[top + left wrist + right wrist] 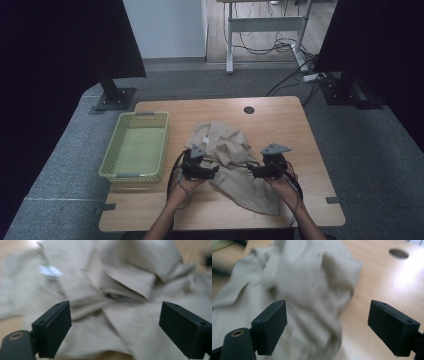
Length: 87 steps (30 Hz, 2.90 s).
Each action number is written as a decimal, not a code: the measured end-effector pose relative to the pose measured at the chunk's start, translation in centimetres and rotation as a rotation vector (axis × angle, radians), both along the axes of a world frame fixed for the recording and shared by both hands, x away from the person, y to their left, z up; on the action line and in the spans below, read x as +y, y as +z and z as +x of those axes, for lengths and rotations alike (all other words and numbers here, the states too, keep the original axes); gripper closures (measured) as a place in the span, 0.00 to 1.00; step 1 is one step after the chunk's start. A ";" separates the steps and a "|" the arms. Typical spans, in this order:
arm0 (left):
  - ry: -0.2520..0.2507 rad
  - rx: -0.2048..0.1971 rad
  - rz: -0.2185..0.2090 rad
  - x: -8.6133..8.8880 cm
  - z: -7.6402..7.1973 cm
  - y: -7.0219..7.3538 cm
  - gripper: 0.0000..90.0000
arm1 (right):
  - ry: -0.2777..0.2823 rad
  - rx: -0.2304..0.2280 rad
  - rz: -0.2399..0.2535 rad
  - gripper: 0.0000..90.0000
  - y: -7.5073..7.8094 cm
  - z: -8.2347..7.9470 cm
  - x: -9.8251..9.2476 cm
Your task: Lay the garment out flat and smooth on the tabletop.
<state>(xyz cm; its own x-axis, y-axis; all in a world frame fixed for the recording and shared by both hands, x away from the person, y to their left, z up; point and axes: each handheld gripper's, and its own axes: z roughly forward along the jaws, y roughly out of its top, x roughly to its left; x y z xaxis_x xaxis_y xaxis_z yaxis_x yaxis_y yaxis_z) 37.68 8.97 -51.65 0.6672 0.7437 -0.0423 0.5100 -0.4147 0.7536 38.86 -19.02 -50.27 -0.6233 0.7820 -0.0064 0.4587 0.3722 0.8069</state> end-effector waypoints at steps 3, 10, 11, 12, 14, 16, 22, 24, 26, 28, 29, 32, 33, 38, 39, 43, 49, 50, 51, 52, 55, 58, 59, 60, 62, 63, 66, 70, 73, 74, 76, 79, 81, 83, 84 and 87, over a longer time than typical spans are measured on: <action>0.012 -0.003 0.070 -0.7 -0.2 -1.7 0.12 | -0.037 0.001 -0.028 0.16 -0.9 2.2 0.8; 0.004 0.027 0.092 -0.3 0.3 -2.6 0.13 | -0.066 0.042 -0.163 0.20 -4.6 3.5 0.1; 0.004 0.027 0.092 -0.3 0.3 -2.6 0.13 | -0.066 0.042 -0.163 0.20 -4.6 3.5 0.1; -0.001 0.041 0.083 0.0 0.6 -2.7 0.13 | -0.072 0.058 -0.120 0.21 -4.8 3.3 -0.4; 0.005 0.054 0.073 0.4 1.0 -2.8 0.13 | -0.066 0.072 -0.103 0.23 -4.8 2.7 -0.8; 0.017 0.067 0.072 1.0 1.4 -2.7 0.13 | -0.047 0.079 -0.115 0.24 -4.7 1.0 -0.9; 0.030 0.081 0.061 2.2 2.6 -2.8 0.12 | 0.002 0.119 -0.059 0.24 -4.8 -2.4 -0.8; 0.029 0.083 0.062 2.3 2.8 -2.8 0.12 | 0.044 0.129 -0.056 0.24 -4.8 -4.1 0.0; 0.026 0.080 0.060 2.4 2.8 -2.8 0.12 | 0.072 0.125 -0.070 0.22 -4.6 -5.0 0.5; 0.022 0.069 0.064 2.6 2.5 -2.7 0.12 | 0.084 0.112 -0.052 0.17 -3.9 -5.4 0.2; 0.022 0.069 0.064 2.6 2.5 -2.7 0.12 | 0.084 0.112 -0.052 0.17 -3.9 -5.4 0.2; 0.022 0.076 0.062 3.0 1.7 -1.7 0.12 | 0.060 0.056 0.033 0.16 -1.1 -5.1 -2.2; 0.022 0.074 0.054 2.9 1.4 -1.4 0.12 | 0.039 0.037 0.043 0.15 -0.5 -4.7 -2.6; 0.033 0.101 0.057 2.3 0.1 -1.0 0.12 | -0.049 -0.023 0.057 0.12 1.0 -0.5 -3.1; 0.037 0.105 0.064 2.1 -0.2 -1.2 0.12 | -0.049 -0.023 0.057 0.12 1.0 -0.5 -3.1; 0.060 0.105 0.076 1.9 -1.4 -1.9 0.10 | -0.088 -0.004 0.072 0.12 -0.2 2.3 -2.0; 0.063 0.078 0.117 1.9 -1.7 -2.4 0.09 | -0.085 0.043 -0.053 0.13 -4.1 4.2 -0.1; 0.061 0.077 0.119 1.9 -1.6 -2.5 0.09 | -0.077 0.051 -0.080 0.15 -4.5 4.2 0.0; 0.062 0.075 0.118 2.1 -1.4 -2.5 0.08 | -0.070 0.059 -0.087 0.18 -5.0 4.0 -0.2; 0.063 0.073 0.119 2.1 -1.2 -2.5 0.08 | -0.069 0.063 -0.080 0.19 -5.0 3.9 -0.3; 0.074 0.055 0.132 2.4 -0.5 -2.5 0.08 | -0.074 0.074 -0.070 0.22 -5.0 3.2 -0.7; 0.084 0.035 0.148 2.6 0.3 -2.5 0.08 | -0.085 0.089 -0.060 0.22 -5.0 2.0 -1.0; 0.084 0.035 0.148 2.6 0.3 -2.5 0.09 | -0.085 0.089 -0.060 0.22 -5.0 2.0 -1.0; 0.112 0.009 0.170 2.7 1.4 -2.5 0.09 | -0.098 0.106 -0.063 0.24 -4.8 0.5 -1.6; 0.121 0.005 0.168 2.8 1.8 -2.6 0.09 | -0.105 0.117 -0.069 0.24 -4.7 -0.3 -1.8; 0.132 0.012 0.141 2.9 2.6 -2.8 0.09 | -0.105 0.148 -0.062 0.24 -4.6 -1.5 -2.0; 0.138 0.026 0.111 2.7 3.5 -2.9 0.09 | -0.081 0.180 -0.071 0.23 -4.3 -2.9 -1.8; 0.135 0.024 0.112 2.6 3.7 -2.5 0.14 | -0.069 0.167 -0.100 0.19 -3.9 -3.4 -1.6; 0.123 0.002 0.089 2.6 2.5 -0.9 0.14 | -0.076 0.084 -0.074 0.14 -2.3 -2.7 -2.3; 0.112 0.011 0.068 2.8 1.6 -0.5 0.14 | -0.081 0.046 -0.036 0.13 -1.8 -1.7 -2.8; 0.098 0.038 0.061 3.0 0.9 -0.8 0.14 | -0.078 0.064 0.007 0.12 -2.0 -0.3 -3.0; 0.097 0.057 0.084 3.1 0.4 -1.6 0.15 | -0.050 0.083 0.019 0.13 -2.8 0.9 -2.8; 0.101 0.067 0.127 3.1 0.3 -2.4 0.15 | -0.029 0.097 -0.022 0.14 -3.8 1.7 -2.2; 0.115 0.071 0.104 3.4 0.5 -2.7 0.16 | -0.004 0.119 -0.060 0.16 -4.8 1.8 -1.8; 0.118 0.064 0.114 3.5 0.7 -2.7 0.16 | 0.003 0.121 -0.053 0.15 -5.1 1.6 -1.8; 0.121 0.036 0.146 3.5 1.3 -2.6 0.16 | -0.020 0.133 -0.056 0.17 -5.0 0.5 -2.1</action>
